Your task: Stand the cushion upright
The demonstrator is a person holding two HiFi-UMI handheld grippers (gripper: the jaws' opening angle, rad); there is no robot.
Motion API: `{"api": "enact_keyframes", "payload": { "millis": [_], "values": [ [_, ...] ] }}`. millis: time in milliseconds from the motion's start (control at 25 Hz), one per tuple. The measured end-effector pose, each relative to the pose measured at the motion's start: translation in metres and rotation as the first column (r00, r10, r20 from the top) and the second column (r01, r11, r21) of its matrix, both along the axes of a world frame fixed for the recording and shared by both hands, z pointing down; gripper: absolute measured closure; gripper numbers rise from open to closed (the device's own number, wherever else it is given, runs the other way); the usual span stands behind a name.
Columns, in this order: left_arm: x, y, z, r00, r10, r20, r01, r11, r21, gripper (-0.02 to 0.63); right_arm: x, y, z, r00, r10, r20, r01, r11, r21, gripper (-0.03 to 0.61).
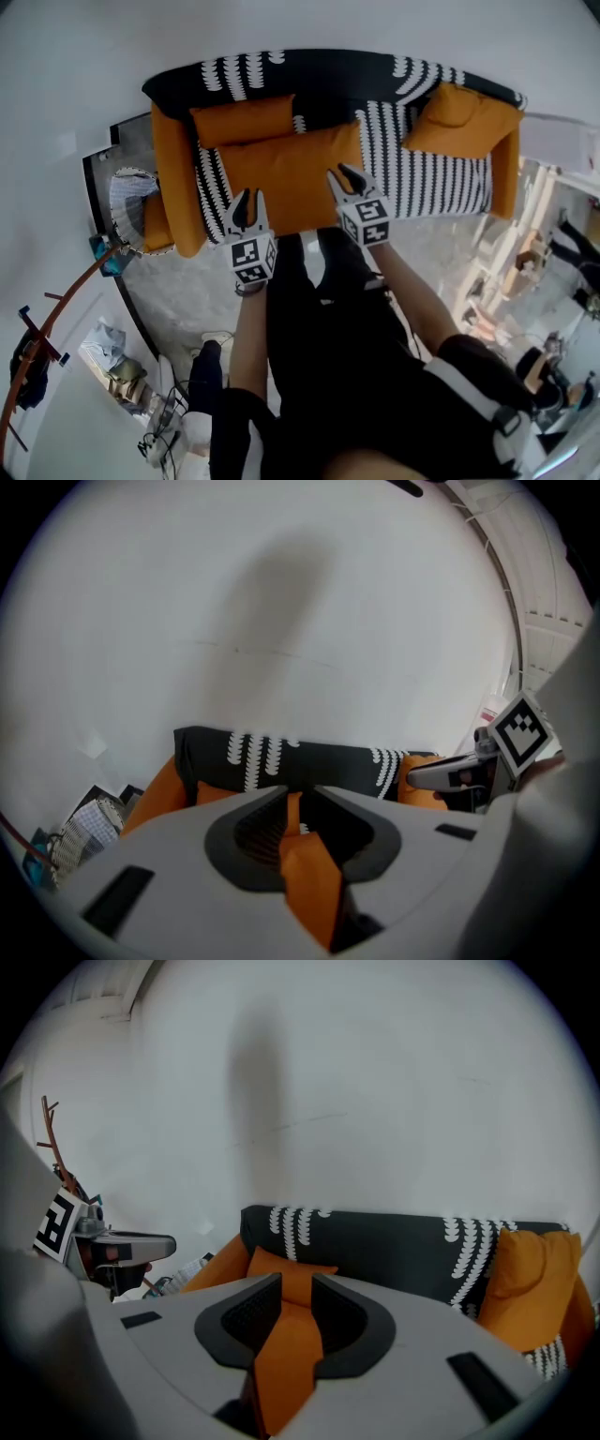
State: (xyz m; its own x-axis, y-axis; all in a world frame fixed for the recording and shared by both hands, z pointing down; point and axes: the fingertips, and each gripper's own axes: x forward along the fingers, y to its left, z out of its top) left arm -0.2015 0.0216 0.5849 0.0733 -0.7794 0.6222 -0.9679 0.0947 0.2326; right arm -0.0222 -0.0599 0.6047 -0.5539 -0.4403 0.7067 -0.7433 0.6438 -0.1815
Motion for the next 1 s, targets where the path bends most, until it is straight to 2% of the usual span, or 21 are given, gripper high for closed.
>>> {"api": "enact_keyframes", "payload": {
  "millis": [160, 320, 560, 1000],
  "values": [
    [-0.001, 0.002, 0.043, 1.0, -0.014, -0.013, 0.013, 0.997, -0.076, 0.526, 0.002, -0.007, 0.04, 0.999, -0.021, -0.045, 0.019, 0.998, -0.058, 0.469],
    [0.002, 0.008, 0.086, 0.999, -0.009, -0.042, 0.002, 0.987, -0.161, 0.505, 0.007, -0.008, 0.078, 0.996, -0.002, -0.088, -0.008, 0.993, -0.118, 0.445],
    [-0.006, 0.008, 0.141, 0.997, -0.034, -0.07, 0.016, 0.97, -0.242, 0.491, 0.011, -0.007, 0.139, 0.985, -0.012, -0.17, -0.022, 0.98, -0.196, 0.414],
    [-0.005, 0.022, 0.244, 0.996, -0.034, -0.086, -0.002, 0.919, -0.394, 0.443, 0.048, -0.004, 0.24, 0.938, 0.024, -0.346, -0.134, 0.945, -0.297, 0.363]
  ]
}}
